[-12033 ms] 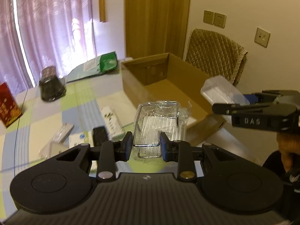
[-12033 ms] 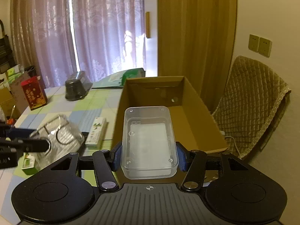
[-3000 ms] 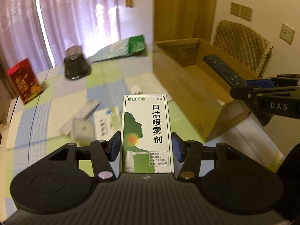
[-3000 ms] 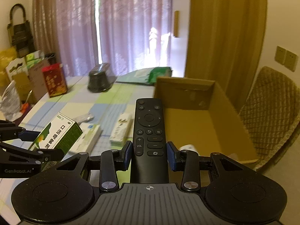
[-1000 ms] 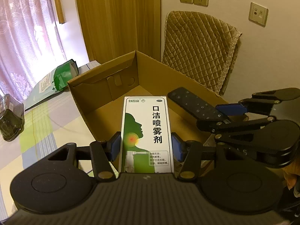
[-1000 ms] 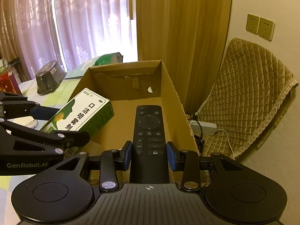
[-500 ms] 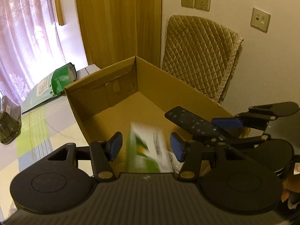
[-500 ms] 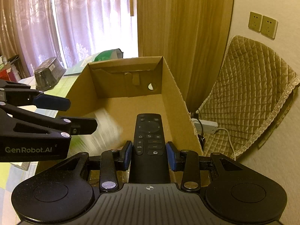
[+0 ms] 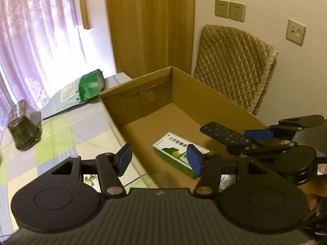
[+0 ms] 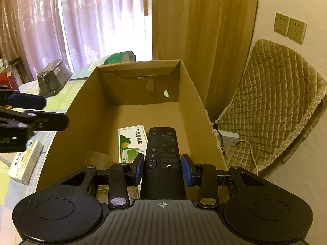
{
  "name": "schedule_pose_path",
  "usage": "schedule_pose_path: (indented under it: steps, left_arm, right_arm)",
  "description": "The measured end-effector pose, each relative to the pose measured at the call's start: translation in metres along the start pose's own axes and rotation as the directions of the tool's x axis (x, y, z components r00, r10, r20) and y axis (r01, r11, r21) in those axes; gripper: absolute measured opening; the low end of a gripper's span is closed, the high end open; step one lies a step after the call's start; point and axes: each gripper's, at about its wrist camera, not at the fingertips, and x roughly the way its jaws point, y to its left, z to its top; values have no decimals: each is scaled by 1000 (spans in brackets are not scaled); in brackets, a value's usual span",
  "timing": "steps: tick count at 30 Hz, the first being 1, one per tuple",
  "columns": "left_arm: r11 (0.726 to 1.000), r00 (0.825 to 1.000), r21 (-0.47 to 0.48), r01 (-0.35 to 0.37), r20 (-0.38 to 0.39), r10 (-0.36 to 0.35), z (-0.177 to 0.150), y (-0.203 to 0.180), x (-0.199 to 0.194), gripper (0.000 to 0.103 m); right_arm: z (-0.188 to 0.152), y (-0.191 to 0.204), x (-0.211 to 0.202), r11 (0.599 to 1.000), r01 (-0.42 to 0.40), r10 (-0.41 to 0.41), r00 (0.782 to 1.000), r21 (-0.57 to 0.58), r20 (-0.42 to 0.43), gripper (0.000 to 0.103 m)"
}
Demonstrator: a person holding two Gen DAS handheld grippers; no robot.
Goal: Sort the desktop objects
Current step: 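Open the left tool to drop the spray box while the right tool drops the remote, then move both tools back over the table toward the white medicine boxes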
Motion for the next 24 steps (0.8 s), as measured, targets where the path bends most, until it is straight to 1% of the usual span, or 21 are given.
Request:
schedule_pose_path:
  steps: [6,10,15,16,17,18,24]
  left_arm:
    - [998,1000,-49,-25,1,25,-10,21,-9,57]
    - [996,999,-80,-47,-12,46,-19,35,-14,57]
    - [992,997,-100,-79,-30,77,-29,51,-19,57]
    - [991,996,-107,-83,-32,80,-31,54,-21,58]
    - [990,996,-112,-86,-33,83,-33,56,-22,58]
    - [989,996,-115,-89,-35,85,-35,58,-23,58]
    - [984,994,-142,-106,-41,101,-46,69,-34,60]
  right_arm:
    - [5,12,13,1000,-18,18,1000,-15,-5,38]
    - [9,21,24,999,-39,38,999,-33,-21,38]
    - [8,28,21,998,-39,38,999,-40,-11,39]
    - [7,29,20,998,-39,38,999,-41,-9,54]
    - [7,30,19,998,-39,38,999,-42,-7,77]
    - [7,32,19,998,-39,38,999,-44,-5,79]
    - [5,40,14,998,-38,39,999,-52,6,79]
